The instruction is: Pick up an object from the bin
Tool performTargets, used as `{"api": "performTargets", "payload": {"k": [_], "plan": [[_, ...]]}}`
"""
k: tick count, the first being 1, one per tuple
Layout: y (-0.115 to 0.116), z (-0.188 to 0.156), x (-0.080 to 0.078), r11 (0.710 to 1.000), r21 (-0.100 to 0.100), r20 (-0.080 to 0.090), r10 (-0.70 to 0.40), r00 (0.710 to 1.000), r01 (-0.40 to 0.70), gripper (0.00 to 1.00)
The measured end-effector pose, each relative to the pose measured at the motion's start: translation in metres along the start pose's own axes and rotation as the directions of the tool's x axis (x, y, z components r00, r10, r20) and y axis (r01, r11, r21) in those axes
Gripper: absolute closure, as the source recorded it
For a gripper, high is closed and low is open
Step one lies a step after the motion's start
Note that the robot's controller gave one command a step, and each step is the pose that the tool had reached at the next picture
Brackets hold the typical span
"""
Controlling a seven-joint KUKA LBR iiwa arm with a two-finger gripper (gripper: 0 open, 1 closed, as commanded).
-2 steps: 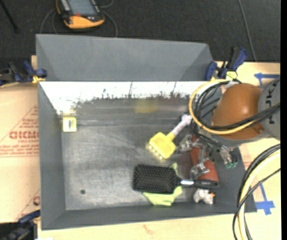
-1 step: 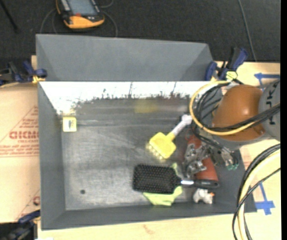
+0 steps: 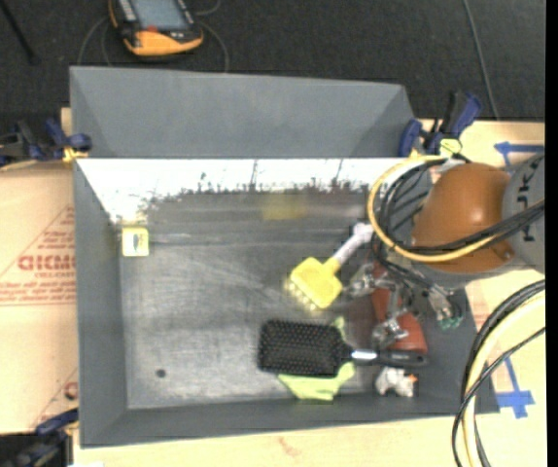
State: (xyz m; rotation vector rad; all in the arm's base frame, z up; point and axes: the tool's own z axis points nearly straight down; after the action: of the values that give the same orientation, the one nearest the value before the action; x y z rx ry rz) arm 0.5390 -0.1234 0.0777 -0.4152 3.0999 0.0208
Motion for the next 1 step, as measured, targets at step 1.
{"api": "performTargets", "payload": {"k": [1], "plan": [[-0.0030, 0.0012, 0.0040, 1.000, 0.003, -0.010, 0.000, 1.000, 0.000, 1.00]]}}
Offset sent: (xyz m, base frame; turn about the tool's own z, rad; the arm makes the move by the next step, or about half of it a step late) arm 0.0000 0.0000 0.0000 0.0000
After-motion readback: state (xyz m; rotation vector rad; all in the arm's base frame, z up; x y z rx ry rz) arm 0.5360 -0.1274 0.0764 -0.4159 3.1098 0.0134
